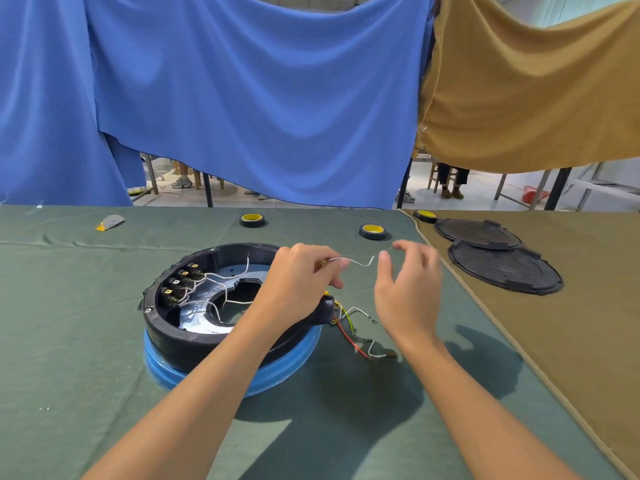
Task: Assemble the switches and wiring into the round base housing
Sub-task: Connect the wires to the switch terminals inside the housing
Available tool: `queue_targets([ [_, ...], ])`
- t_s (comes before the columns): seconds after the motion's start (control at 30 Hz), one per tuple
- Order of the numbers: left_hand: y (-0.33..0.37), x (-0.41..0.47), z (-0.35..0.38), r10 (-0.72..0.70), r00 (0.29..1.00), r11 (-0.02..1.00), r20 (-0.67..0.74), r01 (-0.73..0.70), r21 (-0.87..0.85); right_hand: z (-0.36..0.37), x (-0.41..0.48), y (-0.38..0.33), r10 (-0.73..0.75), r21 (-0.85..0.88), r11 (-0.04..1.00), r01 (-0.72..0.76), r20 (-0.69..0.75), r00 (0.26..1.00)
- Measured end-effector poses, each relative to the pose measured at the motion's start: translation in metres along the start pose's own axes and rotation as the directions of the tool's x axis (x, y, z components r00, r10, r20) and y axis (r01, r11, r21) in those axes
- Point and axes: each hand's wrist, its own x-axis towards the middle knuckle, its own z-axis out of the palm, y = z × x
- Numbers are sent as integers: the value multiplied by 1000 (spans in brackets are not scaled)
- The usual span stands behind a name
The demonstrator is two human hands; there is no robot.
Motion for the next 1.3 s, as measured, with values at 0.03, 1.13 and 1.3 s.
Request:
queue_targets([
  [0.03,1,-1,0,1,1000,1000,9,-1,7,-3,-1,-6,-147,-1,989,147,-5,989],
  [1.13,-107,-20,-127,-432,851,901,-299,424,-93,60,12,-139,-9,279,852,-444,854,520],
  [1.3,-124,-22,-127,-519,820,836,-242,428,-342,91,7,-159,60,213,822,-529,890,451],
])
